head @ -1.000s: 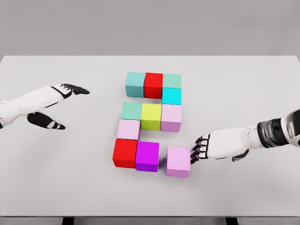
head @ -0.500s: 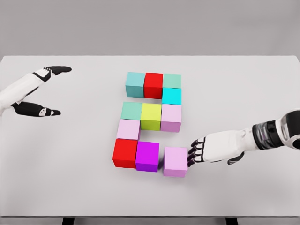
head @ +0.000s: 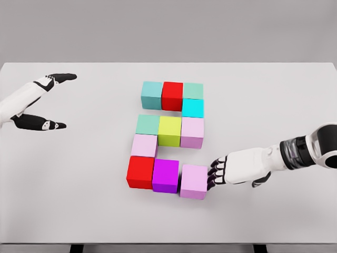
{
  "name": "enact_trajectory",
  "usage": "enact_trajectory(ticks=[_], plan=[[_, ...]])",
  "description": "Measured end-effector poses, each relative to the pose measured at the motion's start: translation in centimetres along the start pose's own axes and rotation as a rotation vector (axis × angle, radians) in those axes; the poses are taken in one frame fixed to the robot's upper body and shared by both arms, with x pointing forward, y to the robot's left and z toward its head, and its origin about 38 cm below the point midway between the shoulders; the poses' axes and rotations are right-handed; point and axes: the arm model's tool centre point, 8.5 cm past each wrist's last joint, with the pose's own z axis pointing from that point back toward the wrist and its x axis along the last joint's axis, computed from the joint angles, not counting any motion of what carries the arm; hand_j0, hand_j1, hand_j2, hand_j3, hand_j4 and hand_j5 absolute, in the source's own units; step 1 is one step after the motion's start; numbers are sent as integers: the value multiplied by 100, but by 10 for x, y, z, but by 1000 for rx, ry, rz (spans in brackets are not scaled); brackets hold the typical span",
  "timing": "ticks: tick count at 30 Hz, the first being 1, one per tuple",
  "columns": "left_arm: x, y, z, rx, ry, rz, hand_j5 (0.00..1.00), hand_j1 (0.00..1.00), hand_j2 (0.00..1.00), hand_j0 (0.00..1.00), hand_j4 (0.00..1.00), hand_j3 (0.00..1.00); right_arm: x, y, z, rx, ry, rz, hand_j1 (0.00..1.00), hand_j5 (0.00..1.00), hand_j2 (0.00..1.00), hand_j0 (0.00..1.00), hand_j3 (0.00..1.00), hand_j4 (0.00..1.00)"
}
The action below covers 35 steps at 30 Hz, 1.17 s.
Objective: Assemble the squares on the desktop into the number 2
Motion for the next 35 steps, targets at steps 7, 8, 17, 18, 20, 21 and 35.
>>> enact_trajectory(ticks=[7,8,17,18,20,21,35], plan=[[-1,1,1,-8,13,-18,100,100,100,100,100,100,0,-4,-1,-12,-9,0,100,100,100,100,100,100],[-2,1,1,-11,18,-24,100,100,100,100,100,100,0,-4,-2,-12,-10,0,100,100,100,100,100,100],[-4,-6,4,-42,46,-48,100,100,100,100,100,100,-4,-10,7,-15,13,13,100,100,100,100,100,100],[-4,-6,4,-44,47,-51,100,100,100,100,100,100,-4,-10,7,-15,14,12,100,100,100,100,100,100],[-4,-7,3,-47,49,-55,100,100,100,100,100,100,-5,-9,10,-14,21,10,100,100,100,100,100,100],[-4,-6,3,-46,49,-57,100,100,100,100,100,100,-6,-9,11,-13,25,10,100,100,100,100,100,100],[-4,-7,3,-49,51,-59,100,100,100,100,100,100,-83,-22,169,-399,333,-300,100,100,100,100,100,100]])
